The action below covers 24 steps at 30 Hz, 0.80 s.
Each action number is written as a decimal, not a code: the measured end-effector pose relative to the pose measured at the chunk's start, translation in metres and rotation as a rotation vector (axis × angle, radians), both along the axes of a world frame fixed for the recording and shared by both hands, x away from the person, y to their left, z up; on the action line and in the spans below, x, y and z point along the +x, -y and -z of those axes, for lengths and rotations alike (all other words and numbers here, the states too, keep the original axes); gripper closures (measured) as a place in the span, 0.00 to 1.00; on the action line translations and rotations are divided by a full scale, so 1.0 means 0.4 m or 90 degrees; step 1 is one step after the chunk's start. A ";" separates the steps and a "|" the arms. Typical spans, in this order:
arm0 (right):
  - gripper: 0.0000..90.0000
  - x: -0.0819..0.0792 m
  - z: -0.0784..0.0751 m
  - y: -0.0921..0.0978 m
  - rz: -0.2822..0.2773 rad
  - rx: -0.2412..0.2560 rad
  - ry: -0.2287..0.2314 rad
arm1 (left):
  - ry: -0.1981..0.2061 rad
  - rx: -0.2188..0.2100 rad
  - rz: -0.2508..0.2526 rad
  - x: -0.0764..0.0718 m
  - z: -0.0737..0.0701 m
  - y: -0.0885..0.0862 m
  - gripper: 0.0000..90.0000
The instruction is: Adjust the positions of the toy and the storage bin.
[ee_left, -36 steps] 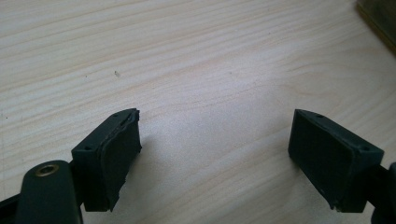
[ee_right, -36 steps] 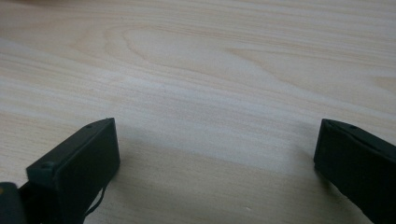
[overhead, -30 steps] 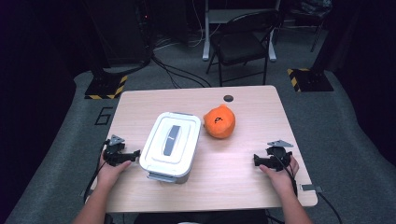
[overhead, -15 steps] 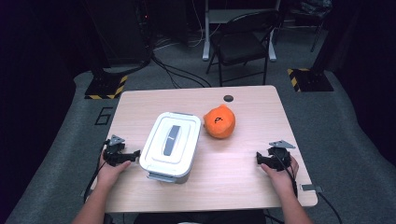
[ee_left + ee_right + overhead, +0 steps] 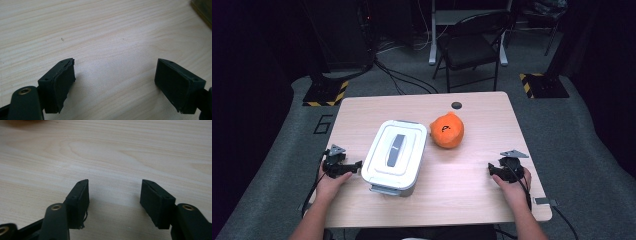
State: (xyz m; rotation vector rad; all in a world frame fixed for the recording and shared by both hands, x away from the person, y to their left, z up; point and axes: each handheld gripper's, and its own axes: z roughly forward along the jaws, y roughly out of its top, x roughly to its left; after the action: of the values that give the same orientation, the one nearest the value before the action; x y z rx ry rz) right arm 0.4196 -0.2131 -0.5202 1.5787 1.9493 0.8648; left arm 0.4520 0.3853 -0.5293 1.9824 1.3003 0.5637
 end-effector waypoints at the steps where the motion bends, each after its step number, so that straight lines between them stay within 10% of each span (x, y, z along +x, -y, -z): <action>1: 0.45 0.000 0.000 0.000 0.000 0.000 0.000 | 0.000 0.000 0.000 0.000 0.000 0.000 0.18; 24: 0.49 -0.056 -0.109 -0.067 -0.043 -0.016 -0.009 | 0.000 0.000 -0.001 0.000 0.000 0.000 0.18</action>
State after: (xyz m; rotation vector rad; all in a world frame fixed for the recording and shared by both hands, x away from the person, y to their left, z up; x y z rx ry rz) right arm 0.3971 -0.1863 -0.4768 1.5160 2.0253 0.8549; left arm 0.4520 0.3853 -0.5293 1.9816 1.3015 0.5639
